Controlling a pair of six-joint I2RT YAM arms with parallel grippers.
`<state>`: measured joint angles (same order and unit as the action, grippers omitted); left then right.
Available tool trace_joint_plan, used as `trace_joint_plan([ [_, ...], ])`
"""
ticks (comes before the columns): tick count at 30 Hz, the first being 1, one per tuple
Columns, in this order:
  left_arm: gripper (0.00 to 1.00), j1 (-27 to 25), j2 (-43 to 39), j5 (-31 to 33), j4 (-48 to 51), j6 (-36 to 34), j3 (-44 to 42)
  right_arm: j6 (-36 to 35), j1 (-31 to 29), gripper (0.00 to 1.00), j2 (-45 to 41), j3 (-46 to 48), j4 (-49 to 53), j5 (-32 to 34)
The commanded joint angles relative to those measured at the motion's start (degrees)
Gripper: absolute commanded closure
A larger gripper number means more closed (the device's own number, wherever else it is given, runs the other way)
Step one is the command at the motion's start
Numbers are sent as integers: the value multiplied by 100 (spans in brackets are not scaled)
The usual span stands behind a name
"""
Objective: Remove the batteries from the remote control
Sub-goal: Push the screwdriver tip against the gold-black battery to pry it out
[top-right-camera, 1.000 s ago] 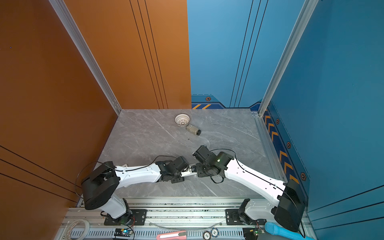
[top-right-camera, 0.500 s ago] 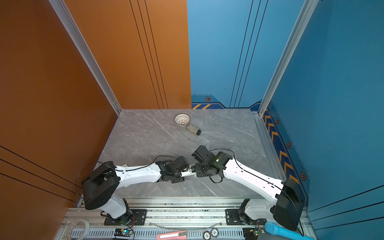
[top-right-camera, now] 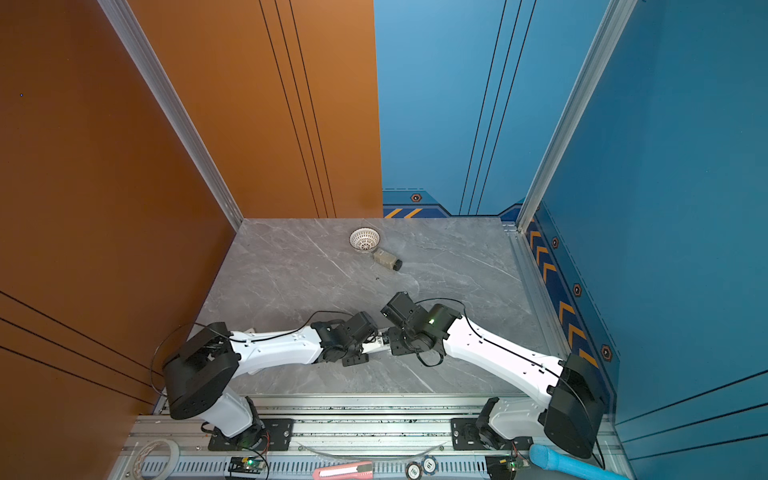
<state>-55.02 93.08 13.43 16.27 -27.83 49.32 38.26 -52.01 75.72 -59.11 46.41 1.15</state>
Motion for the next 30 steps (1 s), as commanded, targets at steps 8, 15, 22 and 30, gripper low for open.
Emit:
trace_joint_plan([
  [8,100,101,211,-177,400,-87,-72,-102,-55,100,26,111,244,156],
  [15,100,105,214,-209,449,-89,-45,-71,-363,100,260,-113,478,858],
  [22,100,101,204,-265,552,-108,23,433,-1035,100,389,-183,628,2249],
  [30,100,121,237,-590,675,-147,173,702,-1736,100,58,570,-629,3497],
])
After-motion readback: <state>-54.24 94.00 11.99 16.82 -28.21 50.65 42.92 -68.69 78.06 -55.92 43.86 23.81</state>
